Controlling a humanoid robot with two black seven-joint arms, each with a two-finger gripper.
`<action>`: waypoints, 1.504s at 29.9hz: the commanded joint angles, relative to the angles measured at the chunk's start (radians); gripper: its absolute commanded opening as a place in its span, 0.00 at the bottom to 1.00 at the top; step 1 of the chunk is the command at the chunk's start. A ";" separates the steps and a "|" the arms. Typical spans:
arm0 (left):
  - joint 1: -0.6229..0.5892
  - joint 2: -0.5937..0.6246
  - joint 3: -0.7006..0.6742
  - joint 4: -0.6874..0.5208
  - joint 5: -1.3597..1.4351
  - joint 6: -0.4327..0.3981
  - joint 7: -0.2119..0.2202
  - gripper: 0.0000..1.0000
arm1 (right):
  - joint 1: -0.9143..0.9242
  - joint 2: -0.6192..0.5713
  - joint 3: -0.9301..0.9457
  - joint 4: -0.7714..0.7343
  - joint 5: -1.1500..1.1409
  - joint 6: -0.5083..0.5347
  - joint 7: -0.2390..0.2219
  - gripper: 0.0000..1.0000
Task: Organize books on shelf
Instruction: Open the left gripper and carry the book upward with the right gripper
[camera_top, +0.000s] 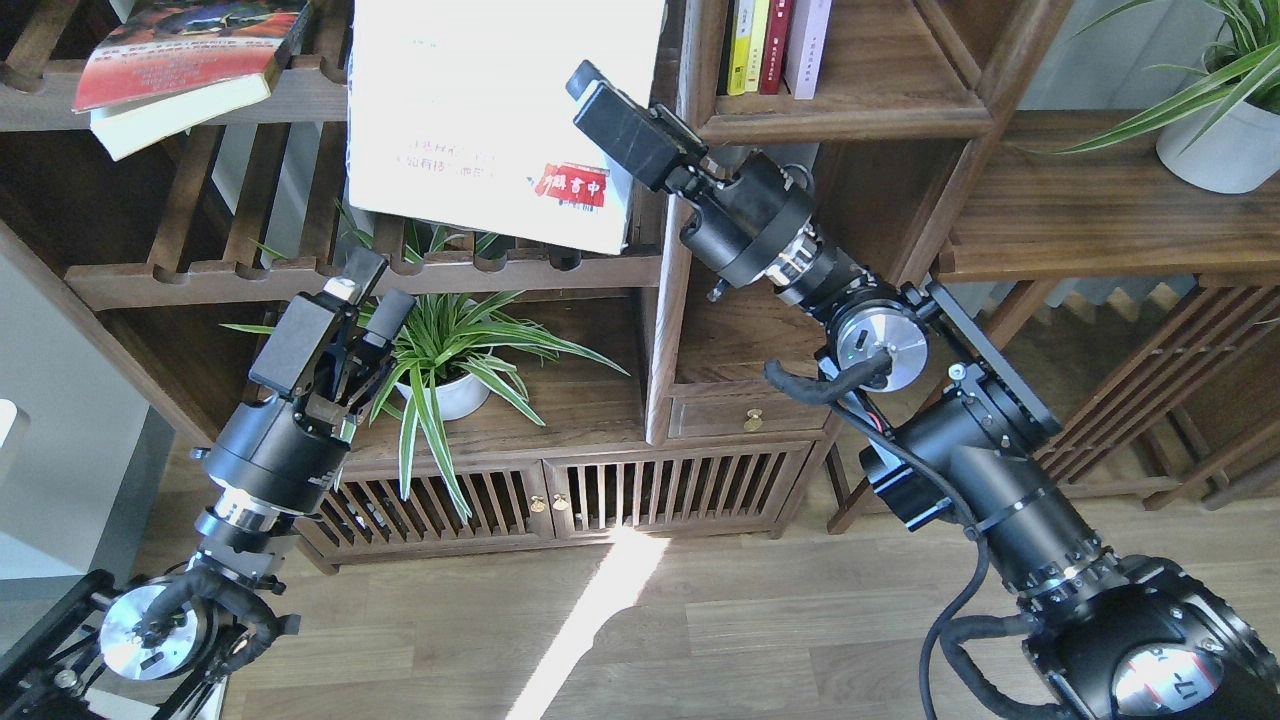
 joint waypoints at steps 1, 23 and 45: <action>0.002 0.004 -0.009 0.012 -0.002 0.000 -0.003 0.94 | -0.031 0.000 0.020 0.025 0.004 0.000 -0.003 0.04; -0.007 0.002 -0.007 0.101 -0.017 0.000 -0.010 0.94 | -0.140 -0.067 0.272 0.087 0.009 0.000 -0.006 0.03; -0.016 -0.008 0.013 0.137 -0.016 0.000 -0.003 0.95 | -0.221 -0.387 0.330 0.081 0.073 0.000 -0.101 0.03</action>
